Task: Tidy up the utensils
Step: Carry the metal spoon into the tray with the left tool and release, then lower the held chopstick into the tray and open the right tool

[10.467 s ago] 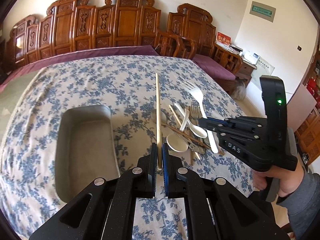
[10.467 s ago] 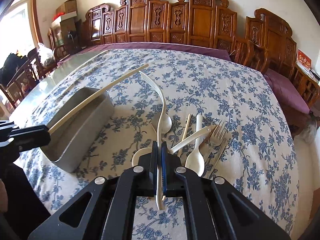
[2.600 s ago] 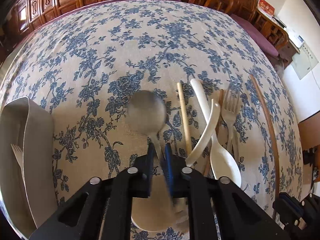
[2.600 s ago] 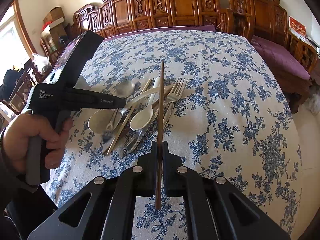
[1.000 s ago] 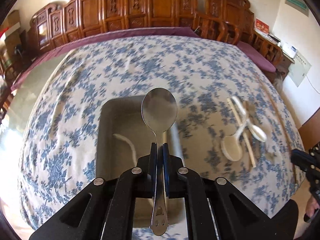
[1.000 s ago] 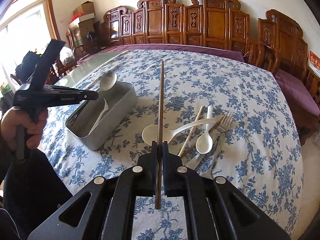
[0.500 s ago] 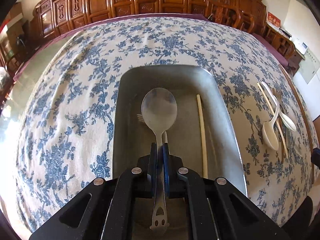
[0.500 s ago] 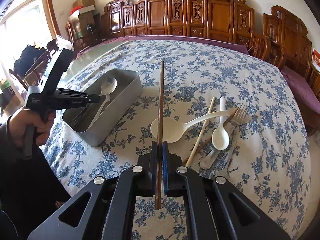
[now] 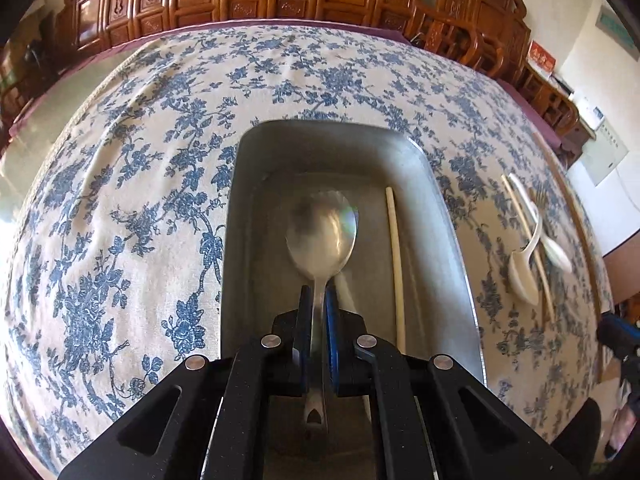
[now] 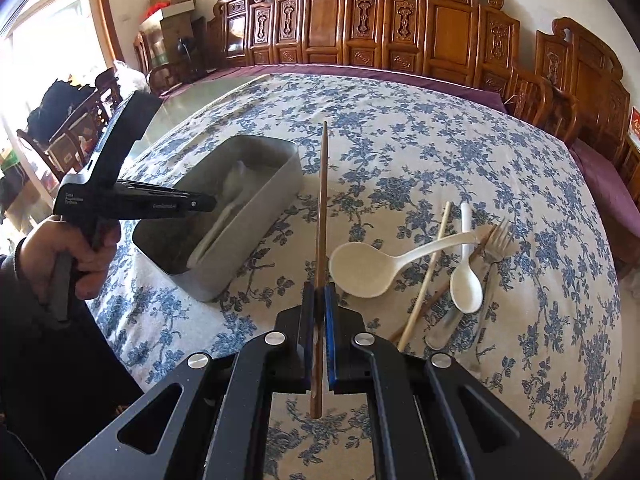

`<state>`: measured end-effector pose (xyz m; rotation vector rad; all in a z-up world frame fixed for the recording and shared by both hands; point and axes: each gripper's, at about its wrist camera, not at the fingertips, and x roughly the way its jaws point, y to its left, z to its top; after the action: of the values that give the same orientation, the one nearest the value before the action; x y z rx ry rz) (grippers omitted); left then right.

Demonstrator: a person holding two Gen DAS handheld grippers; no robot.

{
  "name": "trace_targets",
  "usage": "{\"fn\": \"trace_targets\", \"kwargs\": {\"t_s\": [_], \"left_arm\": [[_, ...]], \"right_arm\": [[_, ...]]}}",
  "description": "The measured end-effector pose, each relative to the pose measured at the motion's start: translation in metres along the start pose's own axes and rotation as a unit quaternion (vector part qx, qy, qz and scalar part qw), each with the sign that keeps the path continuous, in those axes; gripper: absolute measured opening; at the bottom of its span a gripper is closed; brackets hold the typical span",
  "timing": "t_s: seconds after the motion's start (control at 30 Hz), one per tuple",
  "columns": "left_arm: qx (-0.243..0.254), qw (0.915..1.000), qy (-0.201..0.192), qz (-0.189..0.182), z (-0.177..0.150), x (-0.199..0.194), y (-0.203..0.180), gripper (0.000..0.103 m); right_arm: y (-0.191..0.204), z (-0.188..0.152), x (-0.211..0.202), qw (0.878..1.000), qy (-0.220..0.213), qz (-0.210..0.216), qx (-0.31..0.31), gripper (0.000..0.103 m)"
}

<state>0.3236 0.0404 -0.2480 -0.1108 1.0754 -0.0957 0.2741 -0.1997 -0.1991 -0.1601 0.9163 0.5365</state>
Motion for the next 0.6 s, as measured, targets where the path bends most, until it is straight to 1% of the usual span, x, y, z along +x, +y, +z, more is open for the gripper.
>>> {"fn": "trace_targets", "kwargs": {"t_s": [0.13,0.3,0.43,0.6], "left_arm": [[0.003,0.9999,-0.010,-0.008,0.002,-0.010,0.001,0.005],[0.018,0.9990,-0.041,-0.011,0.003,-0.032,-0.002,0.005],[0.029,0.9976,-0.062,-0.006,0.002,-0.047,-0.001,0.005],[0.020,0.9968,-0.077,-0.007,0.004,-0.058,0.011,0.005]], "right_arm": [[0.012,0.006,0.000,1.000,0.000,0.002,-0.001,0.006],[0.031,0.016,0.006,1.000,-0.001,0.014,0.002,0.006],[0.049,0.025,0.019,1.000,0.001,0.027,0.005,0.006],[0.069,0.039,0.038,0.999,0.005,0.046,0.018,0.006]]}}
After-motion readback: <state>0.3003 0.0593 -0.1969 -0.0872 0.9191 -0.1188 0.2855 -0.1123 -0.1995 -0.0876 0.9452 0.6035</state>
